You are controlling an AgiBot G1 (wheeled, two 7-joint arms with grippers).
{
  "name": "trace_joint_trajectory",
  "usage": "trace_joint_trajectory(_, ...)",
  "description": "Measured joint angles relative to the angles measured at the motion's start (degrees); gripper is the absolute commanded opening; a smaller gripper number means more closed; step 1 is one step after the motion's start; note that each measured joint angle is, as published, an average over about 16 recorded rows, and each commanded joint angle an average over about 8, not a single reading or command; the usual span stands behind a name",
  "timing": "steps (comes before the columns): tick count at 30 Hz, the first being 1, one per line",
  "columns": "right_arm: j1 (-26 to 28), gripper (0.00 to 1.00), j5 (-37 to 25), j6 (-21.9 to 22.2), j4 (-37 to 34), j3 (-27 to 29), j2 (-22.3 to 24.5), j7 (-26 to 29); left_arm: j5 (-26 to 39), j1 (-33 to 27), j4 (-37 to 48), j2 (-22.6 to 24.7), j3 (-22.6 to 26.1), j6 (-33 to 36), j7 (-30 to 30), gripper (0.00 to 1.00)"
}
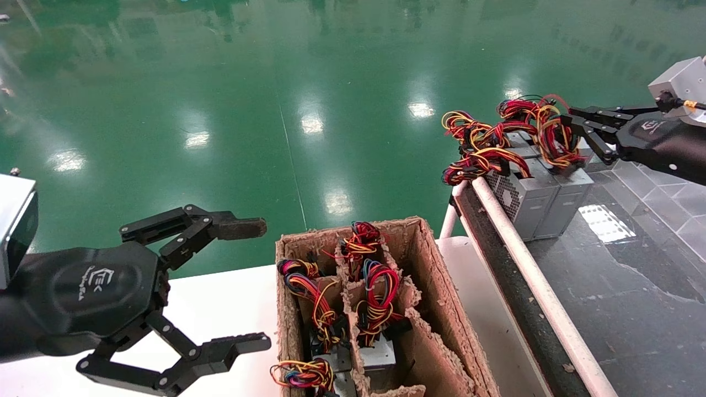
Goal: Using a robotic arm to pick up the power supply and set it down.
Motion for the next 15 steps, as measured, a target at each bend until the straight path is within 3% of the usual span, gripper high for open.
trace_joint_trajectory(15, 1.9, 1.0, 1.4, -0.6, -3.7, 1.0, 0.5, -1.3, 0.0, 0.0, 0.0, 0.0, 0.0, 0.0, 0.0, 1.0)
